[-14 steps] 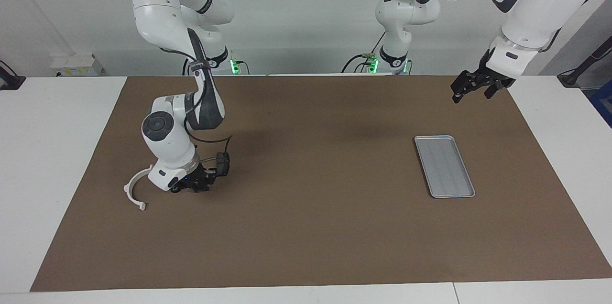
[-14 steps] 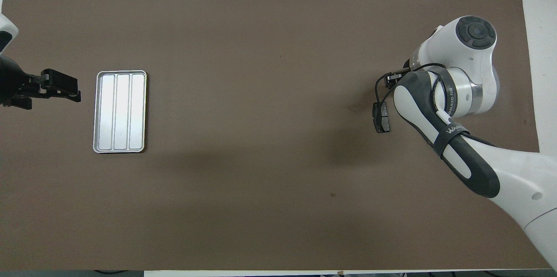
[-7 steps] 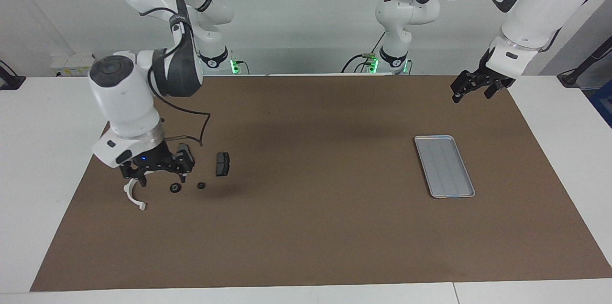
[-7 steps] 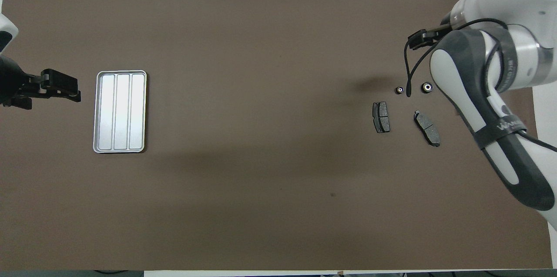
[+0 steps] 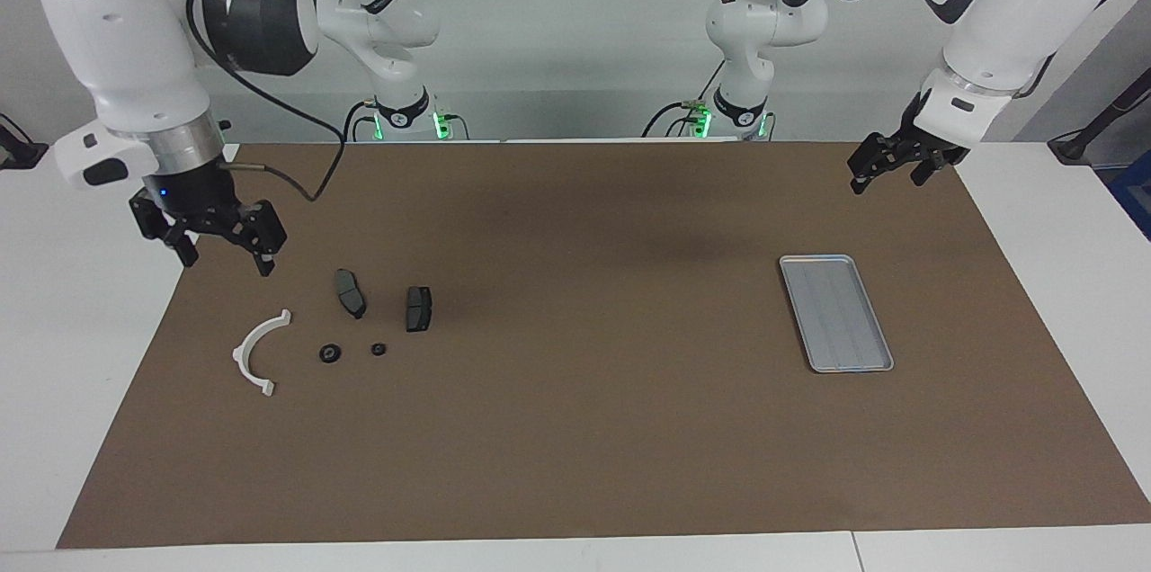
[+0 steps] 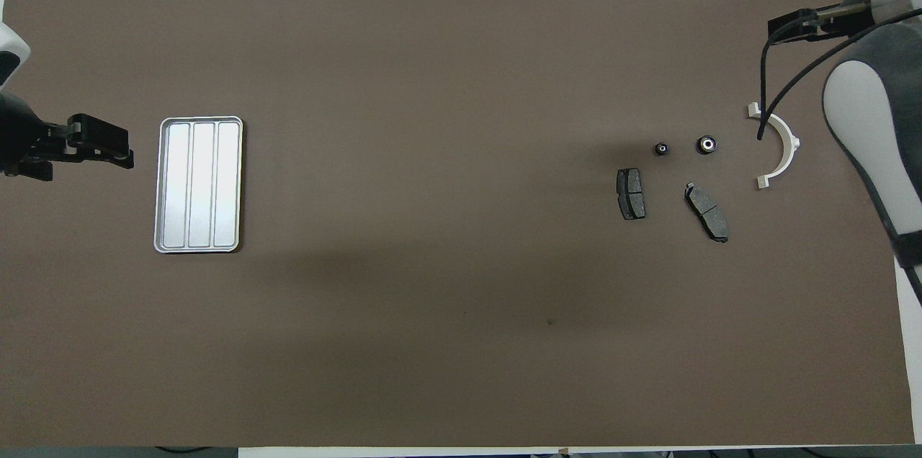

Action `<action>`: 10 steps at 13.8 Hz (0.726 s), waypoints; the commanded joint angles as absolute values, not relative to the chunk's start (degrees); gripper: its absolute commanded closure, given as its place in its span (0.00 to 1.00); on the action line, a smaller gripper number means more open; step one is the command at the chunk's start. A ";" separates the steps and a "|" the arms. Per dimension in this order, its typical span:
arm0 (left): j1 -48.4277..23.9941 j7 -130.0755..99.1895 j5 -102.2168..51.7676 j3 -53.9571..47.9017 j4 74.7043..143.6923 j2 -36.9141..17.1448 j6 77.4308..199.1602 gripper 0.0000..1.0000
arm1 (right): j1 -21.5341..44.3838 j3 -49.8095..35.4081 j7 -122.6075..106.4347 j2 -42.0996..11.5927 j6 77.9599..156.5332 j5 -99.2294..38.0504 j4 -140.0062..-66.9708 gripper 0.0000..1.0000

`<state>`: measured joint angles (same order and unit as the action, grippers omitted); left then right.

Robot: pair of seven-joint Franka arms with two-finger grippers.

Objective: Place bearing gear from tray to pile

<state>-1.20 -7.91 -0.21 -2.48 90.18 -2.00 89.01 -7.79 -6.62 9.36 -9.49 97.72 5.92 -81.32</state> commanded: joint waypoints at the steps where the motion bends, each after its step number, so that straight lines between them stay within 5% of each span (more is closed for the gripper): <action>1: -1.14 -7.65 -0.35 -2.46 91.14 -0.88 89.03 0.00 | -9.14 -7.21 8.98 -3.44 86.27 4.13 -83.93 0.00; 10: -1.14 -7.65 -0.35 -2.46 91.14 -0.88 89.03 0.00 | -10.45 -7.03 -2.29 2.28 87.27 1.50 -94.47 0.00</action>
<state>-1.20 -7.91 -0.21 -2.48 90.18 -2.00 89.01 -8.34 -6.90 -0.45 -1.31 84.77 3.64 -89.34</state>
